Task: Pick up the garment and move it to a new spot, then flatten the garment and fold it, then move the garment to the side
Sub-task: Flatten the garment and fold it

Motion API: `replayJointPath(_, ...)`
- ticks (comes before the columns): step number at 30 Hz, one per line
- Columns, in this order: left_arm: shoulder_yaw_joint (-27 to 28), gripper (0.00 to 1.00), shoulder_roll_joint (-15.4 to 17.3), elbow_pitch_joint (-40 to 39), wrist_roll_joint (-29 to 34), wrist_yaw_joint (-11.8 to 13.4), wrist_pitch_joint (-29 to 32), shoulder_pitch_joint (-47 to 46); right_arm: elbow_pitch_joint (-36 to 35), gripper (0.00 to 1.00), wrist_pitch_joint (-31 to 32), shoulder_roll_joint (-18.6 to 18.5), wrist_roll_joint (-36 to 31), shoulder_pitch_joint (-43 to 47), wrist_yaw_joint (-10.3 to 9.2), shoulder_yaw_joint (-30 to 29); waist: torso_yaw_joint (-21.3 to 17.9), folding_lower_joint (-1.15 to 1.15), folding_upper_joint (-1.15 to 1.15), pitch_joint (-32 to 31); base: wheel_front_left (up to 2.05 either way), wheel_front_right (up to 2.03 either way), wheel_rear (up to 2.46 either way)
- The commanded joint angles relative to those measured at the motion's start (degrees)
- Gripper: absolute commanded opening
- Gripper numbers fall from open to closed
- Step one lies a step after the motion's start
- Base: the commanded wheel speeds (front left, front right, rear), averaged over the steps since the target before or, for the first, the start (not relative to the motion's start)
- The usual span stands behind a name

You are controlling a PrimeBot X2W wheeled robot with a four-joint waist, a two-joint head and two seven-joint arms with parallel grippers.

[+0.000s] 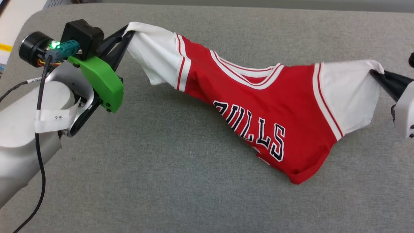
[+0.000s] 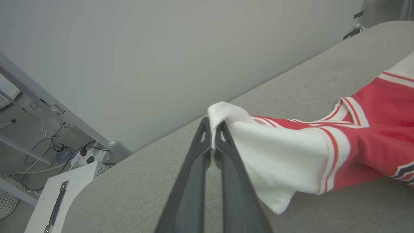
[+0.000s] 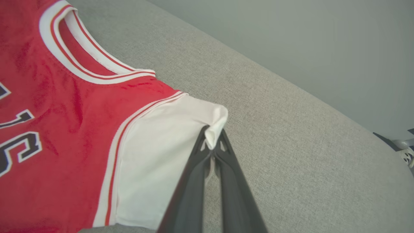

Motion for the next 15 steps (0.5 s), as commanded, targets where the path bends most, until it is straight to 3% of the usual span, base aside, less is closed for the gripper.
replayJointPath(1, 0.7, 0.00, 0.8, -0.9, 0.7, 1.0, -1.1, -0.8, -0.5, 0.00, -1.6, -0.2, -0.7, -0.9, -0.03, -1.4, -0.9, 0.00, 0.00, -3.3, 0.00, 0.00, 0.00)
replayJointPath(9, 4.4, 0.00, 2.8, -7.3, 3.2, 5.0, -4.1, -4.4, -4.5, 0.00, -6.0, 0.1, -3.1, -0.8, -0.03, -9.9, -1.5, 0.00, 0.00, -6.6, 0.00, 0.00, 0.00)
replayJointPath(15, 6.3, 0.00, 2.8, -9.3, 4.6, 5.5, -3.4, -9.7, -7.3, 0.00, -6.3, 1.5, -6.5, -3.9, -0.03, -16.7, -1.9, 0.00, 0.00, -5.8, 0.00, 0.00, 0.00)
